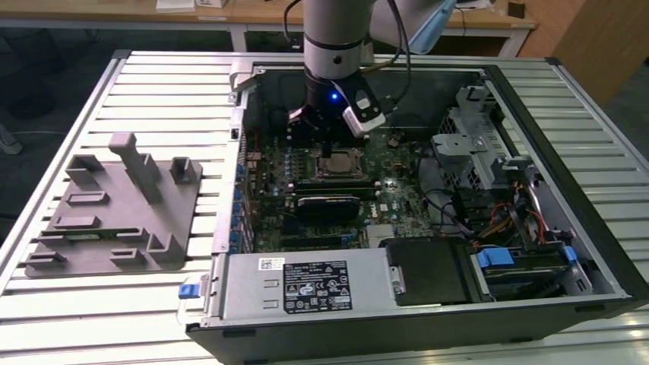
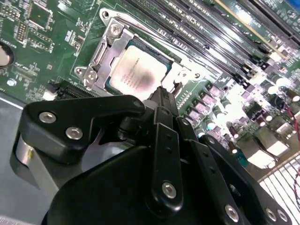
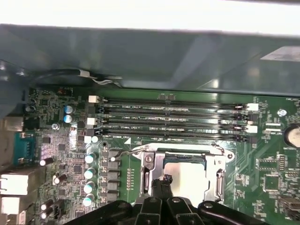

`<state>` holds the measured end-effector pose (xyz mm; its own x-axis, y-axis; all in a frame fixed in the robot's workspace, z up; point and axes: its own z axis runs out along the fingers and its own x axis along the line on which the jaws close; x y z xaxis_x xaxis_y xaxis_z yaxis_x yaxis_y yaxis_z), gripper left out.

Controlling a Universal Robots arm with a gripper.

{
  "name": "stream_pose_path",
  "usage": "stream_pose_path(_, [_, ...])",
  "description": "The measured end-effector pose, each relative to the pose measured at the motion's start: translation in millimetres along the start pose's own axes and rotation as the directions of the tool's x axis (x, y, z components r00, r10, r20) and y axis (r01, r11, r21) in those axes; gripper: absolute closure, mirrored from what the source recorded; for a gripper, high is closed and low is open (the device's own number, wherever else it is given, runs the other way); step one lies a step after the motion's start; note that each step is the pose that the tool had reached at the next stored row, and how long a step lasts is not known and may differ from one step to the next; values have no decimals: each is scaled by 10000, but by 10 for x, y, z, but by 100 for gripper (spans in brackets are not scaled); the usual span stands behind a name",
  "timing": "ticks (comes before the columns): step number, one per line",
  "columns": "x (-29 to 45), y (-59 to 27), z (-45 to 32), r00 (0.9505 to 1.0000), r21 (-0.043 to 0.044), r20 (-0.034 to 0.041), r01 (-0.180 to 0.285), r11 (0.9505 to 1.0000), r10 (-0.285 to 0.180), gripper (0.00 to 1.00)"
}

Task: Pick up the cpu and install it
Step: 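Close the cpu cover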

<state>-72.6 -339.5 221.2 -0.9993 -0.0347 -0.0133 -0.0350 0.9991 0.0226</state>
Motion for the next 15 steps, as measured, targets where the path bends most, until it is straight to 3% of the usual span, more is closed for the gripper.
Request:
stream_pose_path(5, [-1, 2, -82, 10000, 1, 1, 0, 10000, 0, 89])
stream_pose_path(12, [-1, 2, -90, 10000, 1, 5, 0, 10000, 0, 89])
stream_pose_path(15, [-56, 0, -90, 10000, 2, 4, -1, 10000, 1, 89])
